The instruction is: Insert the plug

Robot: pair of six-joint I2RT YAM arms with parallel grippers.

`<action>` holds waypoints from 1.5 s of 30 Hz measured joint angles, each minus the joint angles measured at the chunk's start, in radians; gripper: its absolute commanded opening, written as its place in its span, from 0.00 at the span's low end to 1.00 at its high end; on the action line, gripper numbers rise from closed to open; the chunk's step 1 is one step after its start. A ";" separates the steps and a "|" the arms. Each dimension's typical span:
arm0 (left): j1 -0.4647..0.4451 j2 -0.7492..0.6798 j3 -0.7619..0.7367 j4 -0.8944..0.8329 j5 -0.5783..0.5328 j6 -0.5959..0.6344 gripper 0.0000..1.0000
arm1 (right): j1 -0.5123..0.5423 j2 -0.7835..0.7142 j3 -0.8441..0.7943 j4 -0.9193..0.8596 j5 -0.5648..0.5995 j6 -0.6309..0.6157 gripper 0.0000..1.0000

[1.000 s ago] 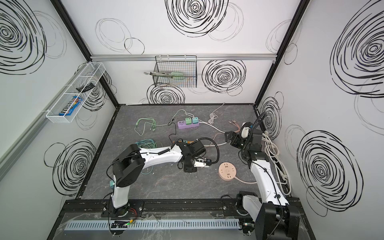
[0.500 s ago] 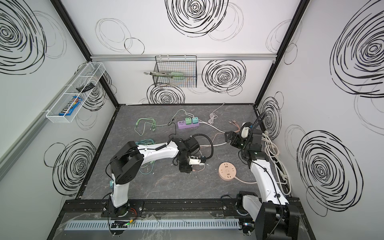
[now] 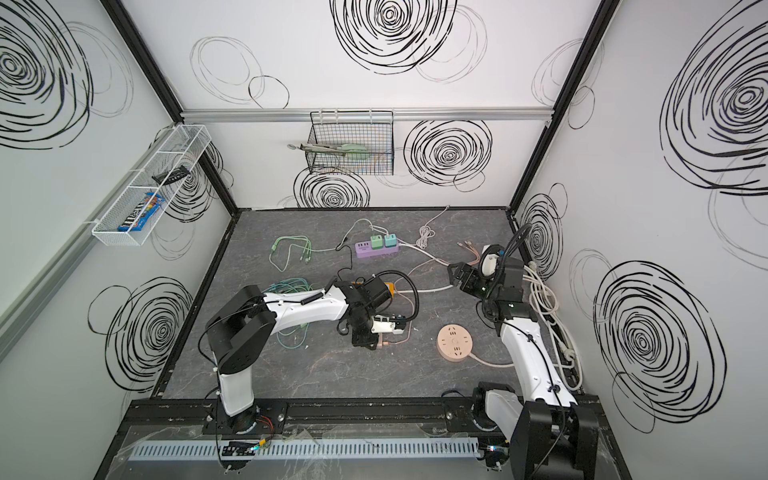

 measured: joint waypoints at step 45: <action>-0.008 -0.299 -0.065 0.359 -0.061 0.130 0.00 | 0.431 0.231 0.015 0.056 -0.458 -0.045 0.55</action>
